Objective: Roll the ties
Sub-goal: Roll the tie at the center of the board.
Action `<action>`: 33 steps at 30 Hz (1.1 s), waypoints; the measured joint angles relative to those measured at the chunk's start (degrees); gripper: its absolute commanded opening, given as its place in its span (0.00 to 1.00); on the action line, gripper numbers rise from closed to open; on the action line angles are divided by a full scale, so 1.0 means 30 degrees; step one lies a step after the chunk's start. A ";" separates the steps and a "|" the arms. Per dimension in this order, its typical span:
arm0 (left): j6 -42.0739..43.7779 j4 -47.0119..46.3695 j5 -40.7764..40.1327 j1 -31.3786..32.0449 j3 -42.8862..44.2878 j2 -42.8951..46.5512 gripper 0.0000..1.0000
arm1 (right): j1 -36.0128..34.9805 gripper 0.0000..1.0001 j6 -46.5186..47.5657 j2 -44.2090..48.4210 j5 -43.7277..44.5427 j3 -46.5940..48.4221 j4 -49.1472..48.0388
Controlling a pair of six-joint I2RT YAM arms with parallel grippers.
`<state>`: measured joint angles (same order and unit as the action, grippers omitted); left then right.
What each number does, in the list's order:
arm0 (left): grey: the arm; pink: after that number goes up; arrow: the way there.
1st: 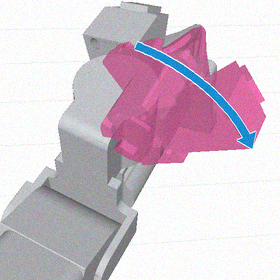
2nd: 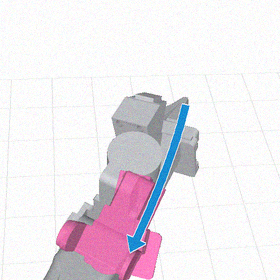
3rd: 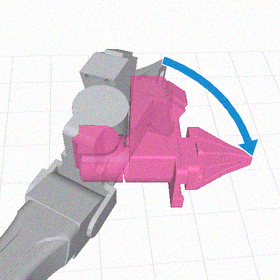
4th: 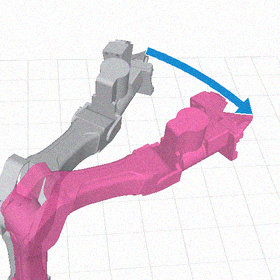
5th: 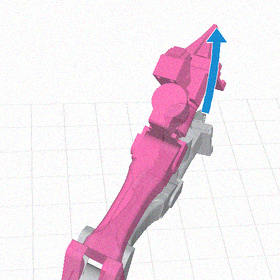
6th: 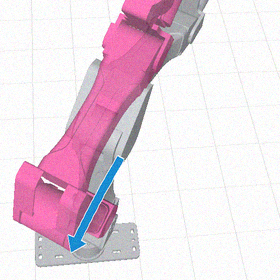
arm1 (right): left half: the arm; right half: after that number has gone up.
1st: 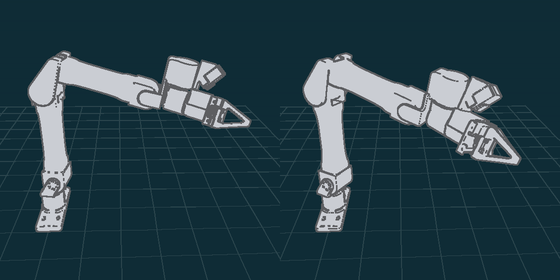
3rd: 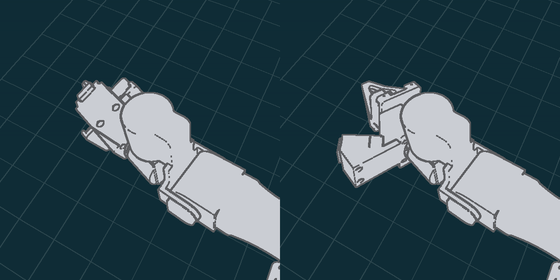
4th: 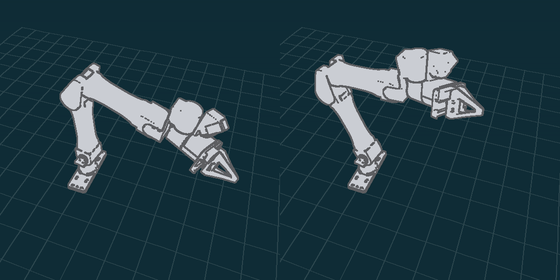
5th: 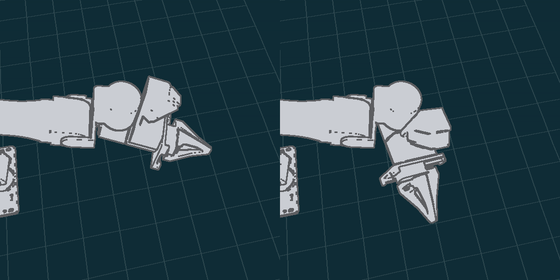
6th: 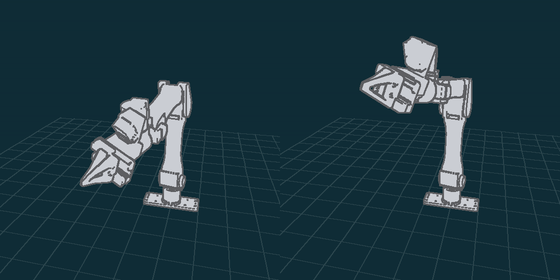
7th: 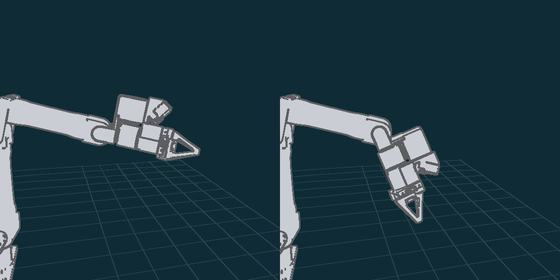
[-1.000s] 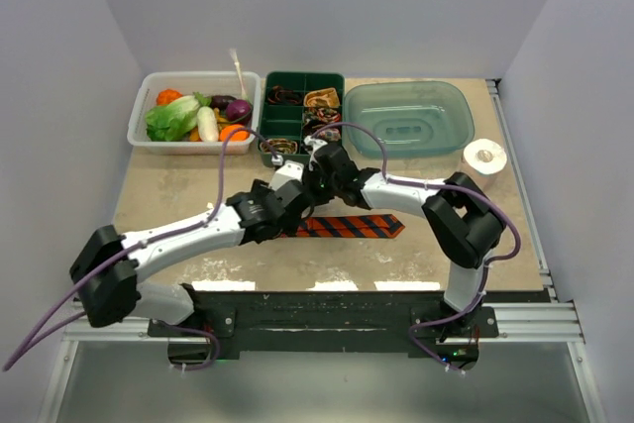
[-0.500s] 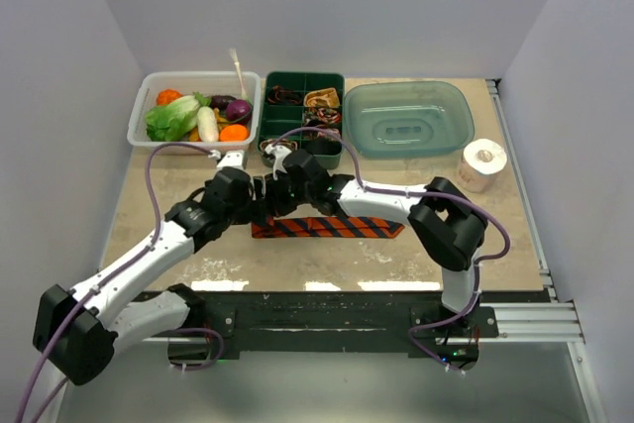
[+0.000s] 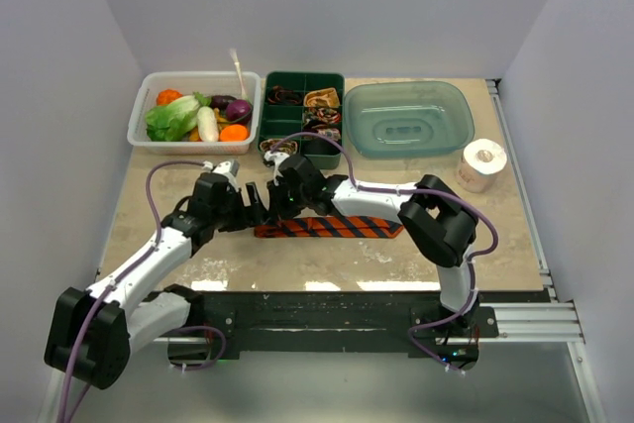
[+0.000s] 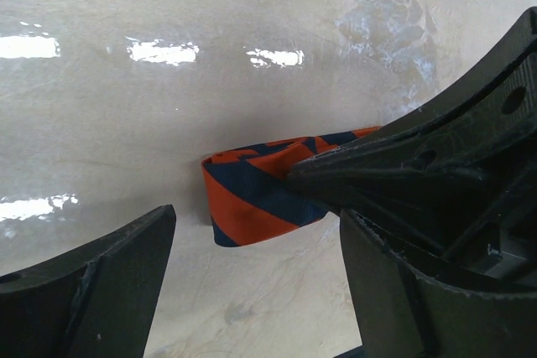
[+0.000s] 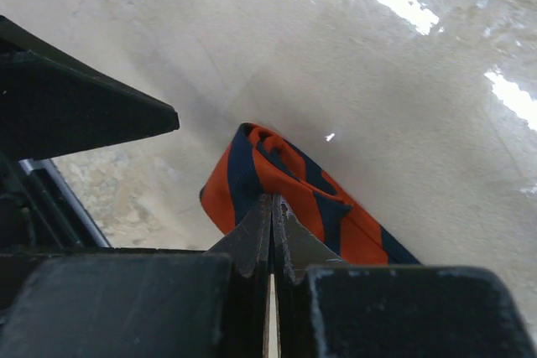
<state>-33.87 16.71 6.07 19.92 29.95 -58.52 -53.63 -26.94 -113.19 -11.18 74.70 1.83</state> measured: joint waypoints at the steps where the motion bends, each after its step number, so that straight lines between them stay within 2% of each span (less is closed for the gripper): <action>1: -0.0007 -0.0226 0.0153 -0.0015 -0.0117 -0.0117 0.83 | 0.0000 0.00 0.0007 0.0000 0.0087 0.0000 0.0146; 8: -0.0364 -0.2157 0.1311 -0.0022 -0.1311 -0.0940 0.81 | 0.0066 0.00 -0.0007 0.0335 0.0947 -0.0787 0.0401; 20: -0.1865 -0.5734 0.2790 -0.0386 -0.3271 -0.2142 0.72 | 0.0882 0.00 -0.0299 0.1698 0.1472 -0.3381 0.0204; 33: -0.2375 -0.8444 0.3526 -0.0393 -0.3847 -0.2965 0.54 | 0.0882 0.00 -0.0466 0.1872 0.1246 -0.3483 -0.0117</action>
<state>-40.99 -8.62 16.64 18.74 18.41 -67.42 -50.98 -28.34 -107.57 -7.44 64.25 1.48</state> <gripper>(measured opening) 0.585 0.006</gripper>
